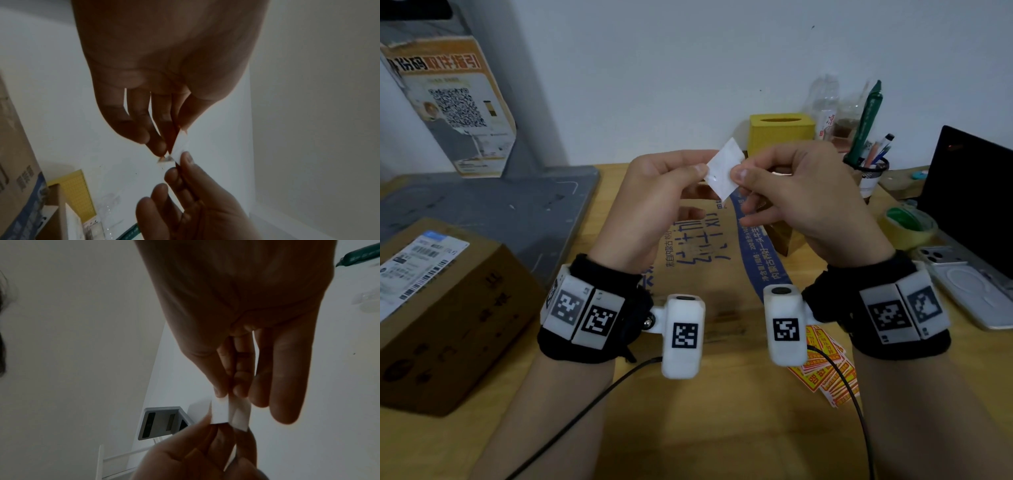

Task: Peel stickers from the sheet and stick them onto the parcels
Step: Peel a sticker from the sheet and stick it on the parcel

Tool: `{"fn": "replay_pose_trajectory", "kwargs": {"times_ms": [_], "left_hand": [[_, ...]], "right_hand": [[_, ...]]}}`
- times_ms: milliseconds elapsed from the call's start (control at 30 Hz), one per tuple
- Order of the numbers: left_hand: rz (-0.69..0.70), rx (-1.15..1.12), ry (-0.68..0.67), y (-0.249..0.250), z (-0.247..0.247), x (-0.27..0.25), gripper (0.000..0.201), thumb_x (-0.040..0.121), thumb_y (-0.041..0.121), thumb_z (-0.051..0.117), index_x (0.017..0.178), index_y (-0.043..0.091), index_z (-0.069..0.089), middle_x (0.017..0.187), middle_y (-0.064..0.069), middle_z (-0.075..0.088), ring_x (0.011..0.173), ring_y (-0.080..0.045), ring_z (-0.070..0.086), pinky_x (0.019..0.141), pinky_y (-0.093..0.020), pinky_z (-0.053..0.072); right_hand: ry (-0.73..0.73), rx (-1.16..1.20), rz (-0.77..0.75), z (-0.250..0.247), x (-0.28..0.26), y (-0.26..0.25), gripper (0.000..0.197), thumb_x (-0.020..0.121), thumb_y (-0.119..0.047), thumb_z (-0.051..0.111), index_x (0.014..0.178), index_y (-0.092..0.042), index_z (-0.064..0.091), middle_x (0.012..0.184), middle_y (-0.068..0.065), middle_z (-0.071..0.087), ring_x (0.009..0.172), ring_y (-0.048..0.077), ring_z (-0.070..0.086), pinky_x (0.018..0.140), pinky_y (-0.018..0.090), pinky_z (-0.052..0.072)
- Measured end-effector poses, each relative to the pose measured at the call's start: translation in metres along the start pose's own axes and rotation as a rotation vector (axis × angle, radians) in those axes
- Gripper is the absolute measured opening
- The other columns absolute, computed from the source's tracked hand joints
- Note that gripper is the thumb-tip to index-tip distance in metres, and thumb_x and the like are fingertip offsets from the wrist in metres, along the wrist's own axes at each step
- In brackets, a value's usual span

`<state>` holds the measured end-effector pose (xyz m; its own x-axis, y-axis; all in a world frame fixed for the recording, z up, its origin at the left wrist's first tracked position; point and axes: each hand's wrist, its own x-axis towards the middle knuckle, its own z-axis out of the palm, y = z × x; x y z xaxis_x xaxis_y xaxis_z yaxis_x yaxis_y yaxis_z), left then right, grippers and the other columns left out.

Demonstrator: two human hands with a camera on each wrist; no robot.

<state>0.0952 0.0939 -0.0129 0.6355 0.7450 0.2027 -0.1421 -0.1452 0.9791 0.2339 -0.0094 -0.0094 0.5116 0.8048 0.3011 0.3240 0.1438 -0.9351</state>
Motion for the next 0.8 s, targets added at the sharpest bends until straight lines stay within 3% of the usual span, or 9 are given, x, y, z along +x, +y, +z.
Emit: {"fn": "replay_pose_trajectory", "kwargs": {"times_ms": [200, 333, 500, 700, 800], "left_hand": [[-0.053, -0.095, -0.036, 0.001, 0.003, -0.003, 0.027, 0.102, 0.014, 0.049, 0.101, 0.009, 0.075, 0.082, -0.009, 0.072, 0.075, -0.019, 0.065, 0.063, -0.030, 0.049], [-0.092, -0.068, -0.042, 0.003, 0.002, -0.002, 0.042, 0.104, 0.038, 0.044, 0.104, 0.008, 0.074, 0.089, -0.009, 0.076, 0.080, -0.021, 0.070, 0.069, -0.035, 0.049], [-0.006, 0.064, 0.030, -0.004, 0.005, -0.003, 0.010, 0.092, 0.021, 0.070, 0.088, 0.016, 0.078, 0.074, 0.003, 0.073, 0.072, -0.011, 0.069, 0.066, -0.029, 0.052], [0.052, 0.118, 0.093, -0.008, 0.002, -0.001, 0.007, 0.089, 0.026, 0.074, 0.088, 0.020, 0.079, 0.078, 0.003, 0.076, 0.072, -0.008, 0.067, 0.067, -0.028, 0.051], [0.049, 0.136, 0.082, -0.008, 0.003, -0.002, 0.008, 0.089, 0.025, 0.073, 0.089, 0.021, 0.079, 0.079, 0.004, 0.076, 0.073, -0.008, 0.067, 0.068, -0.028, 0.050]], "right_hand": [[0.006, 0.001, 0.008, -0.003, -0.002, -0.003, 0.012, 0.094, -0.011, 0.071, 0.082, -0.007, 0.072, 0.076, 0.013, 0.067, 0.060, 0.020, 0.066, 0.054, 0.031, 0.061], [0.042, -0.060, -0.007, -0.005, -0.001, -0.003, 0.009, 0.093, -0.010, 0.072, 0.086, -0.005, 0.073, 0.075, 0.010, 0.068, 0.060, 0.020, 0.066, 0.056, 0.037, 0.064], [0.021, -0.088, -0.016, -0.004, -0.001, -0.004, 0.010, 0.093, -0.012, 0.073, 0.083, -0.009, 0.073, 0.072, 0.006, 0.067, 0.058, 0.020, 0.065, 0.059, 0.044, 0.065], [-0.021, -0.050, 0.006, -0.001, -0.004, -0.006, 0.017, 0.092, -0.025, 0.075, 0.090, -0.008, 0.075, 0.081, 0.018, 0.073, 0.058, 0.021, 0.065, 0.055, 0.039, 0.064], [-0.032, -0.051, -0.010, 0.001, -0.004, -0.004, 0.026, 0.089, -0.025, 0.077, 0.094, 0.000, 0.074, 0.081, 0.020, 0.073, 0.056, 0.019, 0.064, 0.052, 0.036, 0.063]]}}
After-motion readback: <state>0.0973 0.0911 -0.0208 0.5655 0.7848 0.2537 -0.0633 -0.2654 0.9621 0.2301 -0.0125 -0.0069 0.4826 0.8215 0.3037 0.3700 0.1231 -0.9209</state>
